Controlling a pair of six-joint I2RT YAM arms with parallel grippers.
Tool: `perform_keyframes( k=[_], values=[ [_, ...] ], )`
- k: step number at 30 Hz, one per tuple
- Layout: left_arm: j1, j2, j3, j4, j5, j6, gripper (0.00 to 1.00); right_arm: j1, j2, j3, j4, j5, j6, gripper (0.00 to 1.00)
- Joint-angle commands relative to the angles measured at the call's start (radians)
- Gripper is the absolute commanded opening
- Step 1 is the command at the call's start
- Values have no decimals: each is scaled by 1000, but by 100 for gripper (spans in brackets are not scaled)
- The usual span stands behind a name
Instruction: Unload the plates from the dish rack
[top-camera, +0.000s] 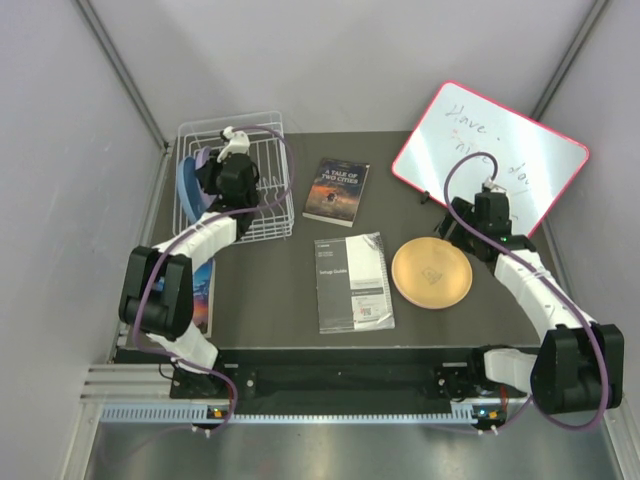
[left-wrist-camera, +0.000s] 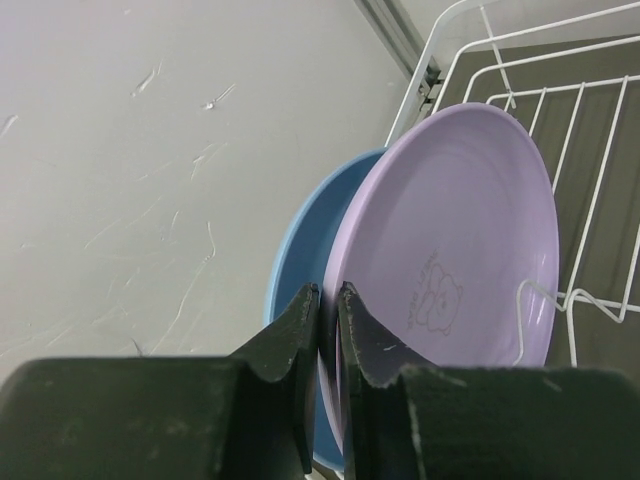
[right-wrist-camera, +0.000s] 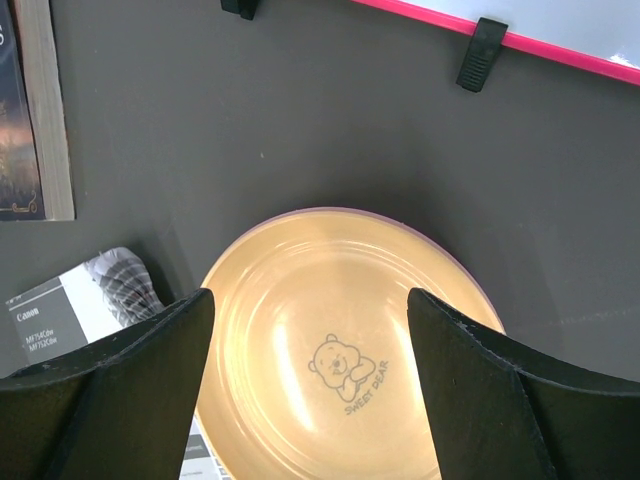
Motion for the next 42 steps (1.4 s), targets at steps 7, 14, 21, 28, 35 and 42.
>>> perform_keyframes(
  k=[7,14,21,28,35,42],
  values=[
    [3,-17,25,378,-66,230,0,-4,-8,0,41,-12,-24,78],
    [8,76,-14,676,-31,449,0,-3,-15,-18,47,-1,-24,79],
    [22,129,-61,705,2,418,0,-3,-15,-29,46,5,-30,79],
    [17,112,-71,666,32,415,0,-6,2,-30,63,0,-29,79],
    [-20,82,-56,390,72,242,0,-6,36,-27,81,-30,-24,79],
    [-29,53,54,3,178,-76,0,-7,42,-29,80,-26,-34,79]
  ],
)
